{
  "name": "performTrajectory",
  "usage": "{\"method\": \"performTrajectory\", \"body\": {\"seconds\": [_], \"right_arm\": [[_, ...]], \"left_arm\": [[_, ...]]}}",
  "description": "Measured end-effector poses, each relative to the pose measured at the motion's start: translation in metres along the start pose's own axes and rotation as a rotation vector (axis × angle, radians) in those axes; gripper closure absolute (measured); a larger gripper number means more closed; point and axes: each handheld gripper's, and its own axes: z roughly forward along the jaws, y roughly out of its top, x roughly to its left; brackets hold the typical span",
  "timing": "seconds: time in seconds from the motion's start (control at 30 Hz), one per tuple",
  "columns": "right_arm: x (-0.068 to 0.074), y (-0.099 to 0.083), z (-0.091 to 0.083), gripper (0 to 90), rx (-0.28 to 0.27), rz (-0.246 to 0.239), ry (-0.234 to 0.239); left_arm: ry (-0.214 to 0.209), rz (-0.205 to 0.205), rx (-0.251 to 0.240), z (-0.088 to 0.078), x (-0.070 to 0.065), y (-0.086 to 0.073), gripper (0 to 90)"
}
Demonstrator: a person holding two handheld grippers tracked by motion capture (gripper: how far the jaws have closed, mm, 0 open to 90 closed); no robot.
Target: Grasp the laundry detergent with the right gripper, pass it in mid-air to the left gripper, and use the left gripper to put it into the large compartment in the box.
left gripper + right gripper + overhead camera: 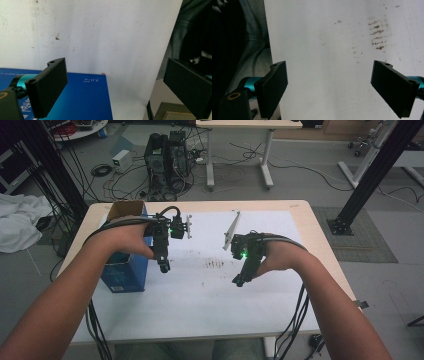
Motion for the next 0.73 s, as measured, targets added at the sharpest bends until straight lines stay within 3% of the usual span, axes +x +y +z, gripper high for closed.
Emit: {"method": "performTrajectory", "body": {"seconds": [0.73], "right_arm": [[-0.0029, 0.0005, 0.0002, 13.2, 0.001, 0.009, 0.000]], "left_arm": [[-0.009, 0.010, -0.011, -0.0005, -0.0002, 0.0009, 5.2]]}}
